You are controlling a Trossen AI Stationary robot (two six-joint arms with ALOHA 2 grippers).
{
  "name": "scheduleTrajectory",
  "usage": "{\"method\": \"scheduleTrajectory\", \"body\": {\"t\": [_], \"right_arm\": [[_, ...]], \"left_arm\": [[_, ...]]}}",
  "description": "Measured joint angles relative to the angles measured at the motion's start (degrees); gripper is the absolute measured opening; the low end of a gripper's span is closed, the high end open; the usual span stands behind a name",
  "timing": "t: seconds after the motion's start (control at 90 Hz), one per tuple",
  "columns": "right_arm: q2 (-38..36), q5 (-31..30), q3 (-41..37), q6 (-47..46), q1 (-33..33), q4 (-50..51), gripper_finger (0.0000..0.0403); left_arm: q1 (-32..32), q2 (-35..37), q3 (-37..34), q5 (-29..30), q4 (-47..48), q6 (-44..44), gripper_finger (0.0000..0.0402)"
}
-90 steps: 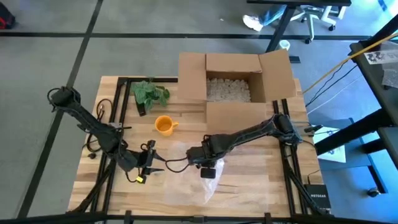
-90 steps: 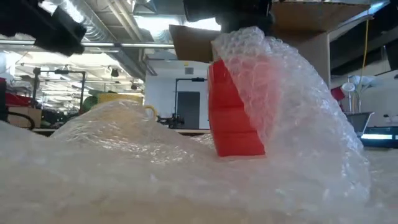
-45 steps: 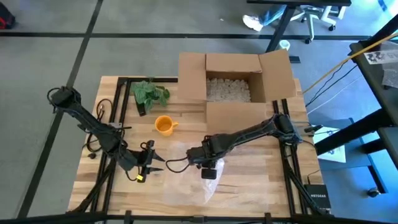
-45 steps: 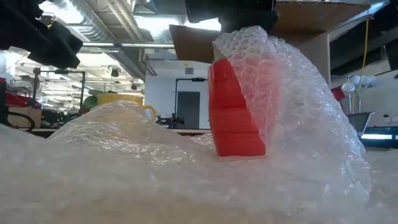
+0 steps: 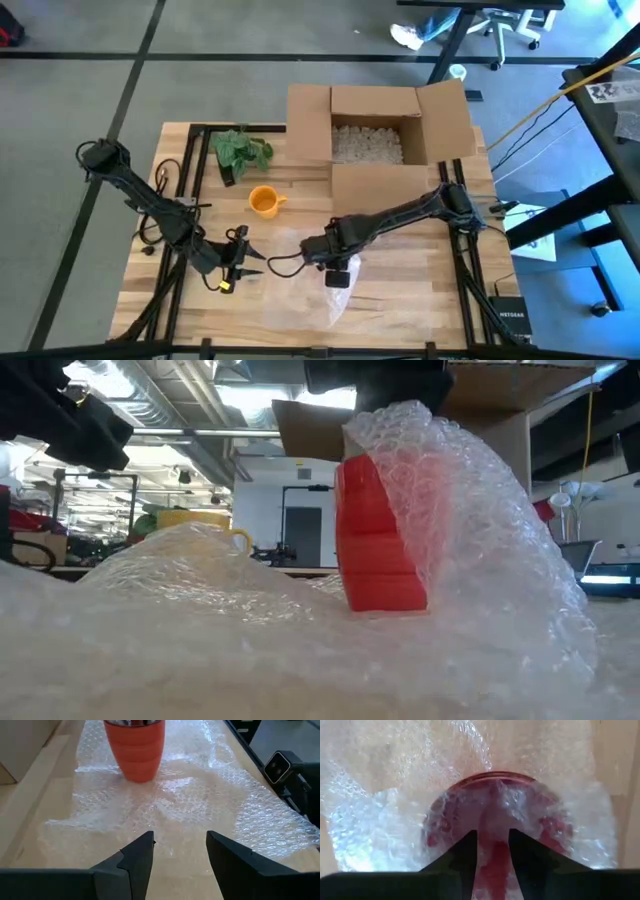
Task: Wrap mug
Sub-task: Wrap the orange mug with the bubble wrap
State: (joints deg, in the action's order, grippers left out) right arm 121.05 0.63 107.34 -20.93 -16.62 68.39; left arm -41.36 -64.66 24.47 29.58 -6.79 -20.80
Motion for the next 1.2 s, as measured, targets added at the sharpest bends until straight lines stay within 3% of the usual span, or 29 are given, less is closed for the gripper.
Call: {"method": "scheduleTrajectory", "body": {"t": [0.422, 0.7, 0.9, 1.067, 1.2], "right_arm": [[-0.1, -2.2, 5.7, 0.2, 0.0, 2.8, 0.0101], [-0.1, -3.1, 8.7, 0.6, -0.4, 3.7, 0.0101], [-0.1, -4.2, 13.7, 2.0, -1.0, 3.1, 0.0101], [-0.1, -5.7, 16.7, 3.2, -1.1, 2.6, 0.0101], [-0.1, -5.7, 16.7, 3.3, -1.0, 2.2, 0.0101]], "left_arm": [[-2.3, -1.3, 0.0, -3.3, -6.1, -0.3, 0.0166], [-9.5, -15.3, 0.2, -4.7, -20.6, -3.7, 0.0166], [-11.1, -25.2, 3.4, -4.6, -20.4, -2.2, 0.0166], [-11.1, -28.2, 9.0, -2.0, -11.8, 2.2, 0.0166], [-10.2, -31.1, 10.1, -0.4, -11.9, 7.0, 0.0166]]}}
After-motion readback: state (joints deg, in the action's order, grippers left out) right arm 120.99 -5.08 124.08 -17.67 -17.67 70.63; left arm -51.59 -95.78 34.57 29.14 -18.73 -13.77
